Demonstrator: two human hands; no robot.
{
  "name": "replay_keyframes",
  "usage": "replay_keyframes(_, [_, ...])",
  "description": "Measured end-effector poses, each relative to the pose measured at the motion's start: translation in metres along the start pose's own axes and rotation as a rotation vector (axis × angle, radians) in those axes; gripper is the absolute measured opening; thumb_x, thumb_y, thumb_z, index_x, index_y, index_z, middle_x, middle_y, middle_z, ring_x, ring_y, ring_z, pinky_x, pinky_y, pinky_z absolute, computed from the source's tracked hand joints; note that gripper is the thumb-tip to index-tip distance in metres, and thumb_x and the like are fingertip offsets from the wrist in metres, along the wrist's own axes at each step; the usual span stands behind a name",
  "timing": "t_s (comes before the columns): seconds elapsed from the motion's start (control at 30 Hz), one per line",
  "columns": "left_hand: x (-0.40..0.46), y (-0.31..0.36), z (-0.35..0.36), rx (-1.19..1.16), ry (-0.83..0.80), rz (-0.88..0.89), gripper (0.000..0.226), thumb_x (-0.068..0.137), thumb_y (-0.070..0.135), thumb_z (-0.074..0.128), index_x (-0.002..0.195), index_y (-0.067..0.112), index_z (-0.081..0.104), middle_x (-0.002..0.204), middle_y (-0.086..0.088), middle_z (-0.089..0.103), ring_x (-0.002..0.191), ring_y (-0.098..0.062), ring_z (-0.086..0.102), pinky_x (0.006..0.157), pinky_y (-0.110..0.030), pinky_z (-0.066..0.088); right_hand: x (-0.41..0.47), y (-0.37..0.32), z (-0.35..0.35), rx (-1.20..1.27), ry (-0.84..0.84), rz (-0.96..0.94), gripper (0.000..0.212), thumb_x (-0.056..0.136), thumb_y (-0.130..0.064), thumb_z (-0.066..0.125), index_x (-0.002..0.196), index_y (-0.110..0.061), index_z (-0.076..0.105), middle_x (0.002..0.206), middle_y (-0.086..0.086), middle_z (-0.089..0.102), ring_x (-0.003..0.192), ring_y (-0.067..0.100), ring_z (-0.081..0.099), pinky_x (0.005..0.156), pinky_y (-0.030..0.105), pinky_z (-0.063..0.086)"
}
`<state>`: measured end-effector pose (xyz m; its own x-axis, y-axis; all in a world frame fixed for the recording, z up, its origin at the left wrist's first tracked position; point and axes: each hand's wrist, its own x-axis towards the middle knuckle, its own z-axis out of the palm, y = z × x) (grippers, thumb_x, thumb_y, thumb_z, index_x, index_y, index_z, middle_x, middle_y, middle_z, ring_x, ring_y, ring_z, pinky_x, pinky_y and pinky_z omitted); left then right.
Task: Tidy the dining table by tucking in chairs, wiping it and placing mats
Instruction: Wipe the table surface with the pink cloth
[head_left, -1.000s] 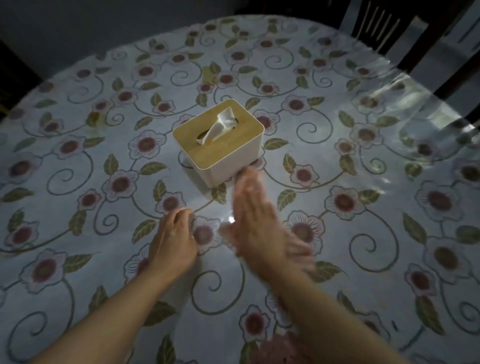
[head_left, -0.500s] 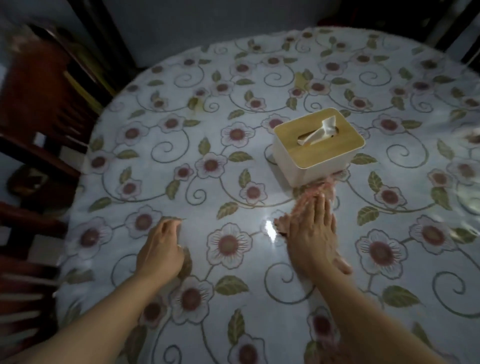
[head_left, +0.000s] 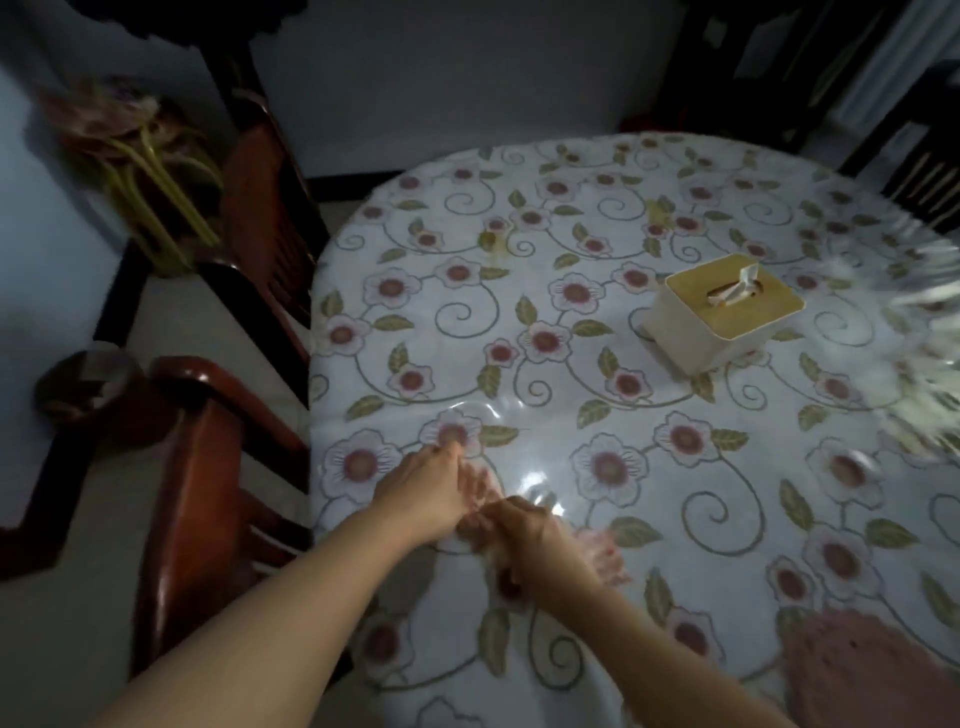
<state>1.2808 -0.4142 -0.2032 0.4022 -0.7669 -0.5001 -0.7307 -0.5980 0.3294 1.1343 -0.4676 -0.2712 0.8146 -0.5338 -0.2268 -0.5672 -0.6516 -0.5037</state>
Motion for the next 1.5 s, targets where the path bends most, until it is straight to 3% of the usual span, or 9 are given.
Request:
replay_keyframes(0.17, [-0.028, -0.021, -0.035, 0.047, -0.005, 0.151, 0.051, 0.089, 0.011, 0.043, 0.138, 0.018, 0.033, 0.142, -0.007, 0.042, 0.126, -0.026, 0.044, 0.097, -0.037, 0.038, -0.024, -0.047, -0.034, 0.042, 0.302, 0.267, 0.029, 0.090, -0.015, 0.052, 0.118, -0.020, 0.058, 0.110, 0.003, 0.064, 0.091, 0.022, 0.062, 0.065, 0.025, 0.037])
replay_keyframes(0.3, [-0.041, -0.025, -0.049, 0.044, -0.003, 0.192, 0.052, 0.087, 0.011, 0.043, 0.138, 0.021, 0.035, 0.143, -0.004, 0.041, 0.126, -0.025, 0.044, 0.101, -0.040, 0.039, -0.040, -0.064, -0.067, 0.259, 0.490, 0.419, 0.025, 0.097, -0.025, 0.036, 0.118, -0.016, 0.046, 0.099, 0.011, 0.064, 0.082, 0.028, 0.063, 0.066, 0.038, 0.051])
replay_keyframes(0.47, [-0.048, -0.022, -0.063, 0.054, -0.017, 0.223, 0.051, 0.087, 0.011, 0.043, 0.137, 0.023, 0.035, 0.144, -0.001, 0.039, 0.127, -0.023, 0.042, 0.100, -0.035, 0.038, -0.033, -0.059, -0.090, 0.314, 0.620, 0.531, 0.006, 0.094, -0.020, 0.045, 0.096, -0.014, 0.046, 0.087, 0.009, 0.059, 0.083, 0.031, 0.058, 0.071, 0.043, 0.050])
replay_keyframes(0.73, [-0.035, -0.028, -0.088, 0.175, -0.043, 0.269, 0.048, 0.088, 0.013, 0.043, 0.135, 0.018, 0.036, 0.142, -0.005, 0.040, 0.127, -0.025, 0.042, 0.099, -0.037, 0.039, -0.019, -0.084, -0.075, 0.593, 0.666, 0.521, 0.044, 0.074, -0.055, 0.036, 0.090, -0.017, 0.050, 0.087, 0.010, 0.062, 0.078, 0.031, 0.062, 0.067, 0.052, 0.054])
replay_keyframes(0.93, [-0.011, -0.042, -0.110, 0.165, -0.068, 0.409, 0.044, 0.088, 0.013, 0.045, 0.131, 0.017, 0.039, 0.138, -0.007, 0.043, 0.123, -0.025, 0.044, 0.100, -0.038, 0.041, 0.009, -0.108, -0.072, 0.563, 0.830, 0.594, 0.007, 0.094, -0.015, 0.049, 0.092, -0.011, 0.054, 0.083, 0.011, 0.065, 0.073, 0.029, 0.065, 0.062, 0.048, 0.056])
replay_keyframes(1.07, [0.008, -0.071, -0.143, 0.212, -0.071, 0.564, 0.043, 0.090, 0.014, 0.043, 0.133, 0.015, 0.038, 0.138, -0.008, 0.043, 0.124, -0.027, 0.043, 0.100, -0.039, 0.039, 0.047, -0.142, -0.066, 0.568, 0.929, 0.723, 0.015, 0.098, -0.023, 0.044, 0.094, -0.012, 0.054, 0.085, 0.006, 0.066, 0.074, 0.020, 0.065, 0.057, 0.032, 0.053])
replay_keyframes(1.3, [0.042, -0.103, -0.187, 0.293, -0.085, 0.692, 0.045, 0.092, 0.016, 0.042, 0.137, 0.015, 0.036, 0.142, -0.007, 0.041, 0.128, -0.025, 0.041, 0.101, -0.036, 0.037, 0.073, -0.186, -0.054, 0.579, 1.094, 0.894, 0.020, 0.091, 0.005, 0.040, 0.093, -0.009, 0.054, 0.075, -0.005, 0.054, 0.066, 0.002, 0.051, 0.045, 0.005, 0.038])
replay_keyframes(1.4, [0.059, -0.090, -0.187, 0.329, -0.100, 0.743, 0.047, 0.092, 0.015, 0.045, 0.138, 0.017, 0.035, 0.143, -0.004, 0.040, 0.129, -0.024, 0.041, 0.102, -0.035, 0.036, 0.072, -0.175, -0.058, 0.549, 1.221, 0.937, 0.016, 0.092, 0.001, 0.042, 0.094, -0.011, 0.053, 0.080, 0.001, 0.058, 0.070, 0.009, 0.055, 0.047, 0.009, 0.039])
replay_keyframes(1.5, [0.077, -0.071, -0.176, 0.401, -0.156, 0.785, 0.047, 0.091, 0.015, 0.045, 0.137, 0.019, 0.035, 0.142, -0.003, 0.041, 0.128, -0.023, 0.042, 0.097, -0.035, 0.039, 0.076, -0.151, -0.049, 0.507, 1.194, 1.005, 0.023, 0.095, -0.009, 0.042, 0.116, -0.010, 0.051, 0.113, 0.010, 0.059, 0.105, 0.028, 0.057, 0.076, 0.028, 0.046])
